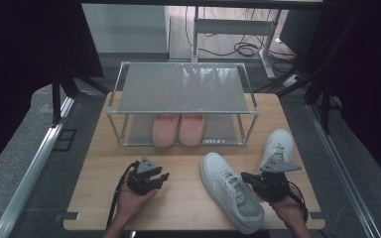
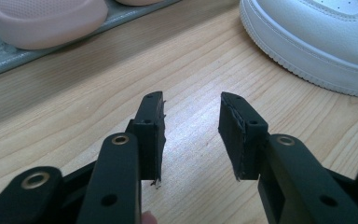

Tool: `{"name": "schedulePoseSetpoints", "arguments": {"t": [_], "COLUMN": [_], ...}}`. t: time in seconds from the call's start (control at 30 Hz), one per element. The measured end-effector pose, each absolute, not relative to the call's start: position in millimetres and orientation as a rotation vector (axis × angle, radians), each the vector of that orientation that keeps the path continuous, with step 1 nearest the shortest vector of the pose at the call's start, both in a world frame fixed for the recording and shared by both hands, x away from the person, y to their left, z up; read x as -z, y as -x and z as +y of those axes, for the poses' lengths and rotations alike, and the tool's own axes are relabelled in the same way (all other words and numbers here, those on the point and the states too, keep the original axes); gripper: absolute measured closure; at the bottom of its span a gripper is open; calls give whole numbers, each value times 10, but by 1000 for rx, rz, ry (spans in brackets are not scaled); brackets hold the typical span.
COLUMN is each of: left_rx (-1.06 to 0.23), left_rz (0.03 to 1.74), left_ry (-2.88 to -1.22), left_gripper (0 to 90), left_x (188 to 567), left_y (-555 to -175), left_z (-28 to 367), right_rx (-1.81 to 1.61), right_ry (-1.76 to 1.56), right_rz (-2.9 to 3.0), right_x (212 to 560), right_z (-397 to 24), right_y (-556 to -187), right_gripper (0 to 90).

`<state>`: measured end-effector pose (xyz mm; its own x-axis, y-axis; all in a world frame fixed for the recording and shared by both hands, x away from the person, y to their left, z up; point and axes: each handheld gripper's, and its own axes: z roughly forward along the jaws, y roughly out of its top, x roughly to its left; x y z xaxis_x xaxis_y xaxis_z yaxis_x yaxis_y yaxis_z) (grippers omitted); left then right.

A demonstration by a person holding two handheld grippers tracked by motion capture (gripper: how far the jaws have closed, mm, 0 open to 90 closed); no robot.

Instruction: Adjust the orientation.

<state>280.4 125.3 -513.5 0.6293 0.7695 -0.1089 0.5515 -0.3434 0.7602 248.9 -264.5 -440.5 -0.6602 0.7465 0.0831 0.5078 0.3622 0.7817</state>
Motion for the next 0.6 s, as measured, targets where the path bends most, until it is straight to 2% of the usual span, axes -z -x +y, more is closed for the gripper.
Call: {"name": "schedulePoseSetpoints", "arguments": {"t": [0.37,0.43,0.6], "left_rx": [-342,-341,-337], "left_rz": [1034,1036,1037], "left_ry": [-2040,-2036,-2033], "left_gripper": [612,612,611], "left_x": [5126,5124,5125], "left_y": [-2804,-2804,-2799], "left_z": [1267,1273,1279], "right_rx": [-1234,-1249,-1272], "right_ry": [-1095,-1096,-1111], "right_rz": [2350,2343,2328], "right_x": [4396,4401,4436], "right_z": [-2707,-2742,-2837], "right_y": [-2335,-2322,-2282], "right_gripper": [900,839,757]}}
